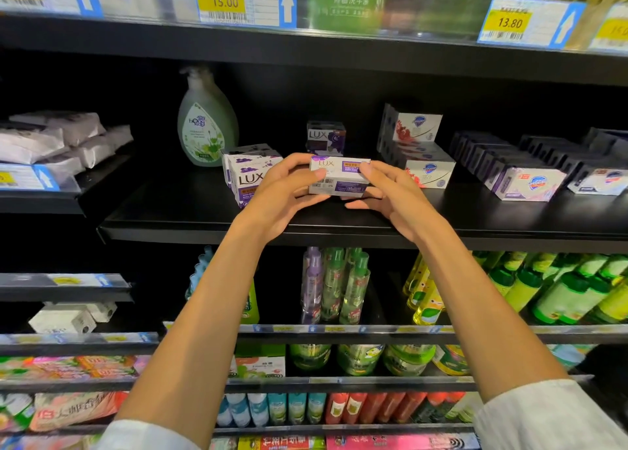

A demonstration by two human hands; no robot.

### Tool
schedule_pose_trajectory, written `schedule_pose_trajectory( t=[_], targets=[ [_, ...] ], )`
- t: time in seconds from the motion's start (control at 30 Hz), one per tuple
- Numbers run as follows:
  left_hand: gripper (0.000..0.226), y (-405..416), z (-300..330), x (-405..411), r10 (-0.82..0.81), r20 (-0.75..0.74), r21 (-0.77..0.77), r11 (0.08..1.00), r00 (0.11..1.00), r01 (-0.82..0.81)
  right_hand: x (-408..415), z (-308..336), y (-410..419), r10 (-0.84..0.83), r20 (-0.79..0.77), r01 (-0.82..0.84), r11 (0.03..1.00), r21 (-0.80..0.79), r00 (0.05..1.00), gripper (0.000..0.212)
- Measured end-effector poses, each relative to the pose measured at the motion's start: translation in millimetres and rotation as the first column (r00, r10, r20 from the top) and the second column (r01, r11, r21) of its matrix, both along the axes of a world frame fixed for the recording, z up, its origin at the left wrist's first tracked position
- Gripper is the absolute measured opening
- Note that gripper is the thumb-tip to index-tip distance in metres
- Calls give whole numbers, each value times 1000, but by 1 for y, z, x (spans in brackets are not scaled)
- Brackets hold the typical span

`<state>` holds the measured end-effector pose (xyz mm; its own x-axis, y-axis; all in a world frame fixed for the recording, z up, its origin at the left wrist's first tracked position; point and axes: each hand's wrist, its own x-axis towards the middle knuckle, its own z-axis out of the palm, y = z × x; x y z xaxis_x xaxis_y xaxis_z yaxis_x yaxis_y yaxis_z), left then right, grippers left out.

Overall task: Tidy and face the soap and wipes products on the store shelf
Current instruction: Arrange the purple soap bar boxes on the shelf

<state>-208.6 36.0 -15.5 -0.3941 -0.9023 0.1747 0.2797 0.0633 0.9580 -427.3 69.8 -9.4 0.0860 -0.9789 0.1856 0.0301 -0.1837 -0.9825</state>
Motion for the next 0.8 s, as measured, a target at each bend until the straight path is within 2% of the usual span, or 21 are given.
schedule_pose_trajectory(
  t=[0.23, 0.57, 0.67, 0.8],
  targets=[
    [42, -1, -2, 1, -10, -39, -10, 1000, 999, 9, -4, -5, -2, 4, 18, -3, 998, -62, 1000, 34],
    [47, 1, 5, -1, -17, -45, 116, 993, 999, 22, -5, -7, 1, -58, -28, 54, 990, -132, 998, 49],
    [52, 1, 4, -1, -19, -21, 86, 996, 1000, 21, -5, -8, 0, -38, -57, 29, 989, -144, 998, 55],
    [55, 0, 2, -1, -3, -9, 45, 999, 1000, 3, -3, -5, 1, -20, 17, 21, 994, -103, 1000, 59]
  ],
)
